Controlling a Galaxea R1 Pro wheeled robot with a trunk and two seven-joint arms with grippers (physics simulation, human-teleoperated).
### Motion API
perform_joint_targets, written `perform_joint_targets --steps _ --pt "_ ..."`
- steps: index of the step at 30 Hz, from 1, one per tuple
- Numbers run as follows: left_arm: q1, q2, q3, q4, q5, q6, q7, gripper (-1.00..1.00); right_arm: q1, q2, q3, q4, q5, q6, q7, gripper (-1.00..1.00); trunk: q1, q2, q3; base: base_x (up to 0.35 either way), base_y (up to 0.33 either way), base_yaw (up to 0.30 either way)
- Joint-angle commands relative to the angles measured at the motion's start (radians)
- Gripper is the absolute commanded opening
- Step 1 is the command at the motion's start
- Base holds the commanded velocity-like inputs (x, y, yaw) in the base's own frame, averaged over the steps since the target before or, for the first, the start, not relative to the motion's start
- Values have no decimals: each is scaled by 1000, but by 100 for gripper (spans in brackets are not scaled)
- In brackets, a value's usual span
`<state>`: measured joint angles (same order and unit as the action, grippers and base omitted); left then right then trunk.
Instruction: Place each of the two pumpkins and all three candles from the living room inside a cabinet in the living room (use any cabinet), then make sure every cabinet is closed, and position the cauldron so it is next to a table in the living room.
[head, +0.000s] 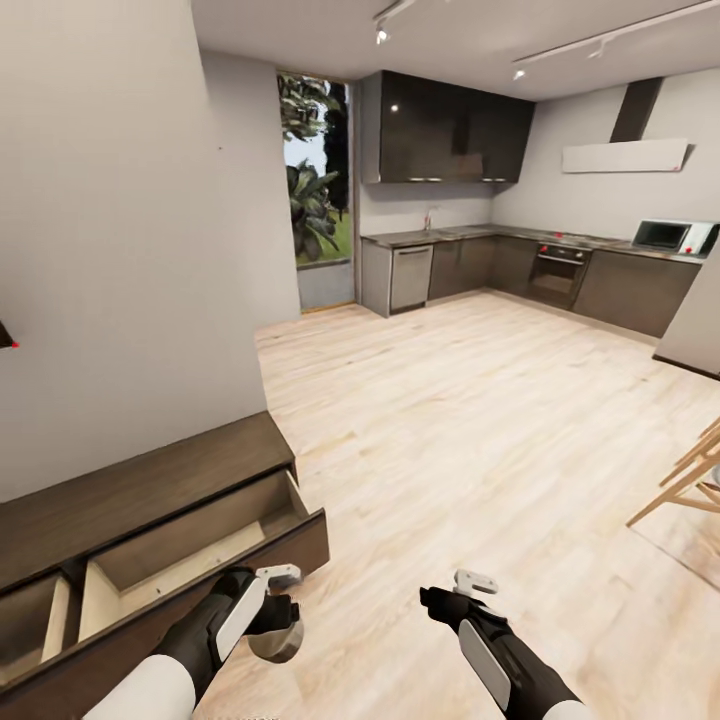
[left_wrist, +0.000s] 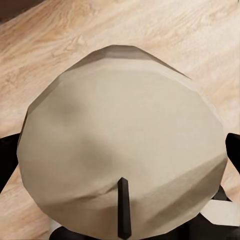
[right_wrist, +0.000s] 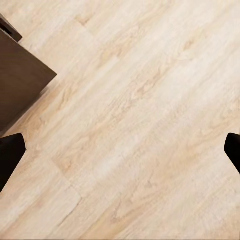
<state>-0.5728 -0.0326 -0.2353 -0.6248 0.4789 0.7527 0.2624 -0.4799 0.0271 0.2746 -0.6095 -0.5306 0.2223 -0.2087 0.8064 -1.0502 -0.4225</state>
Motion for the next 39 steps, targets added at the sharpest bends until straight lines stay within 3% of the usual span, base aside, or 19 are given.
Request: perform_joint_targets --steps 1,7,28,39 --pt "-1 0 -3 -5 12 2 9 -100 0 -1 5 -3 -9 3 -9 100 0 -1 -1 8 0 272" --pt "-1 -1 0 -42 19 2 9 -100 0 -1 6 -2 -8 2 -9 100 0 -1 2 2 0 273" --pt "-1 -1 0 -44 24 2 11 -100 0 -4 8 -1 -6 1 -8 100 -80 146 74 0 0 277" --pt "-1 -11 -1 -44 23 4 11 -100 0 -1 9 52 -3 -34 -5 100 -123 223 108 0 0 279"
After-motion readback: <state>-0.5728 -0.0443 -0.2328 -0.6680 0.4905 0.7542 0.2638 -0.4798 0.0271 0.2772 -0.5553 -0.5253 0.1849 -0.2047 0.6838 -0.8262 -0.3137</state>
